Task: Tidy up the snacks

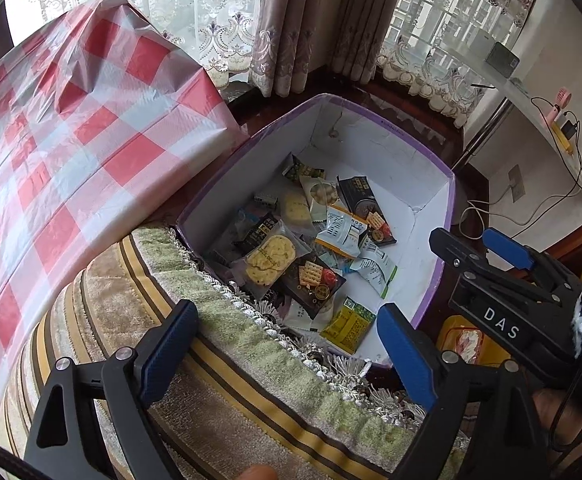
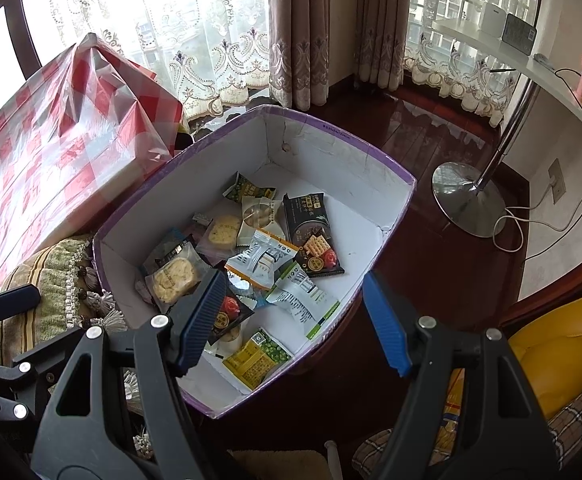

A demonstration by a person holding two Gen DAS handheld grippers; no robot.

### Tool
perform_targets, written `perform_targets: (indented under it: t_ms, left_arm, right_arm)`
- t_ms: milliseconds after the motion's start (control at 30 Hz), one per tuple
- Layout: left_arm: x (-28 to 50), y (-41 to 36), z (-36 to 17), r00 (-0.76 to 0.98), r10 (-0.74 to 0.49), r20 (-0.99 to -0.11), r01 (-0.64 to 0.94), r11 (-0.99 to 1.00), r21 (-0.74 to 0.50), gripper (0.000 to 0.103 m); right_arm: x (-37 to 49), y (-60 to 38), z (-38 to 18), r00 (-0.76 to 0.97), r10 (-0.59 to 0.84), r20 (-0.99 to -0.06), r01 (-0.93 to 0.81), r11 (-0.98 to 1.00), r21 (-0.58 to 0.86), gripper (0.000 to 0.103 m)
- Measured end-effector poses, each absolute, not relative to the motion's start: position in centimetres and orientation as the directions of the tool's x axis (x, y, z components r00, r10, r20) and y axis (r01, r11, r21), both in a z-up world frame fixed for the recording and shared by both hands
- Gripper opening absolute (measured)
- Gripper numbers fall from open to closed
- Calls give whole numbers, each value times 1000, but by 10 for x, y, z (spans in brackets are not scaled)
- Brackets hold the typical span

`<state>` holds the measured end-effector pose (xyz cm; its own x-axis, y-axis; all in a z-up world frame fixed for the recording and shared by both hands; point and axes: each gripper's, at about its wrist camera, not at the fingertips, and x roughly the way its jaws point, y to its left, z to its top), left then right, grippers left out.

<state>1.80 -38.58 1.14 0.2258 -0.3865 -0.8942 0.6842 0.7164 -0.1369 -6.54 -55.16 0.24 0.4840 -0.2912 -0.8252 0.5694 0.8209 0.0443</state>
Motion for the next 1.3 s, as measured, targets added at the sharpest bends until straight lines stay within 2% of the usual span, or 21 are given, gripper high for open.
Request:
perform_targets:
  t_ms: [1300]
  left_arm:
    - [19,-387,9,201,-370,-907,694,707,-135,94]
  right_arm:
    - [-65,-552,-2,474,-277,-836,566,823,48,74]
